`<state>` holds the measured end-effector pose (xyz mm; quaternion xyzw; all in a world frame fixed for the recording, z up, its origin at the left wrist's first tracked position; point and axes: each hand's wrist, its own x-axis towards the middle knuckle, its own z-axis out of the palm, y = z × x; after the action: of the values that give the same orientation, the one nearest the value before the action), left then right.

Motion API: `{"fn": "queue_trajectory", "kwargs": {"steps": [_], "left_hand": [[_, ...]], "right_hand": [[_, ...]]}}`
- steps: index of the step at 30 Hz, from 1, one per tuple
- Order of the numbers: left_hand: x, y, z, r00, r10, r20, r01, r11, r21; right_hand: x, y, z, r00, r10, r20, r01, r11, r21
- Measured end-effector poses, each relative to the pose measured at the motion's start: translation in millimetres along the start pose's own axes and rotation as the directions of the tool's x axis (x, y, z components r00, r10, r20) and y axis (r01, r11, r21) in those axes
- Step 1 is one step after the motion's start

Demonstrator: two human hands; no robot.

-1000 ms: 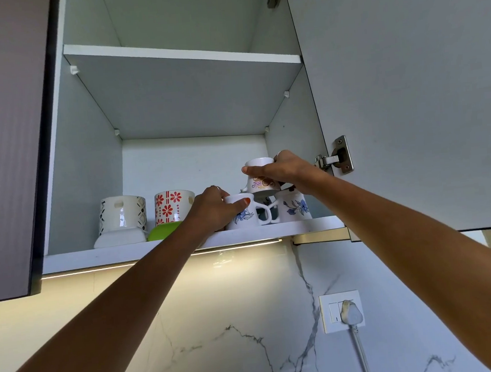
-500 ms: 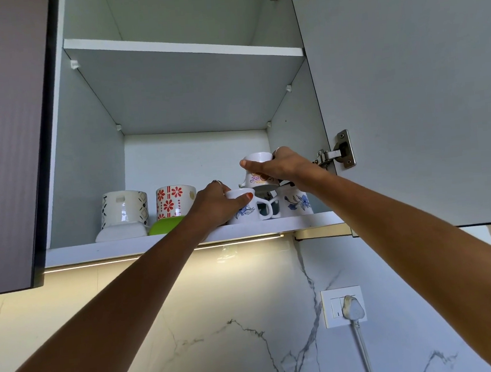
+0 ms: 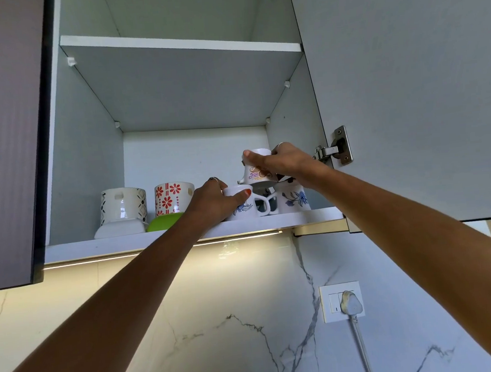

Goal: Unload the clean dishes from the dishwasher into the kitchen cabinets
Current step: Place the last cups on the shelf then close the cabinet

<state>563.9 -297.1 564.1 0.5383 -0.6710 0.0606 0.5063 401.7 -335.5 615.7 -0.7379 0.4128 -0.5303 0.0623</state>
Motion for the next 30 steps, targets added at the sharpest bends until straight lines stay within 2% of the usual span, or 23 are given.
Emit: {"fn": "queue_trajectory", "kwargs": {"steps": [4, 10, 14, 18, 20, 23, 30], "left_hand": [[-4.3, 2.5, 0.5, 0.999, 0.012, -0.050, -0.012, 1.000, -0.007], [-19.0, 7.1, 4.2, 0.926, 0.165, -0.340, -0.161, 0.986, 0.040], [-26.7, 8.9, 6.7, 0.883, 0.295, -0.366, -0.255, 0.955, 0.152], [-34.8, 16.0, 11.0, 0.832, 0.373, -0.410, -0.290, 0.923, 0.252], [-39.8, 23.6, 12.4, 0.810, 0.402, -0.428, -0.305, 0.911, 0.278], [-51.2, 34.0, 12.8, 0.761, 0.445, -0.472, -0.351, 0.894, 0.278], [-91.3, 68.8, -11.1, 0.724, 0.519, -0.455, -0.395, 0.852, 0.344]], "right_hand": [[-3.5, 1.3, -6.1, 0.999, 0.011, -0.037, -0.012, 1.000, -0.007], [-19.5, -1.3, -16.9, 0.983, -0.099, -0.158, 0.074, 0.984, -0.159], [-36.5, -9.4, -29.2, 0.957, -0.195, -0.213, 0.157, 0.970, -0.184], [-48.7, -15.7, -39.2, 0.921, -0.268, -0.282, 0.217, 0.956, -0.199], [-51.9, -18.1, -42.6, 0.896, -0.282, -0.342, 0.237, 0.957, -0.167], [-60.9, -16.4, -41.1, 0.871, -0.262, -0.415, 0.285, 0.958, -0.006], [-127.9, -30.6, -55.8, 0.880, -0.243, -0.409, 0.312, 0.943, 0.111]]}}
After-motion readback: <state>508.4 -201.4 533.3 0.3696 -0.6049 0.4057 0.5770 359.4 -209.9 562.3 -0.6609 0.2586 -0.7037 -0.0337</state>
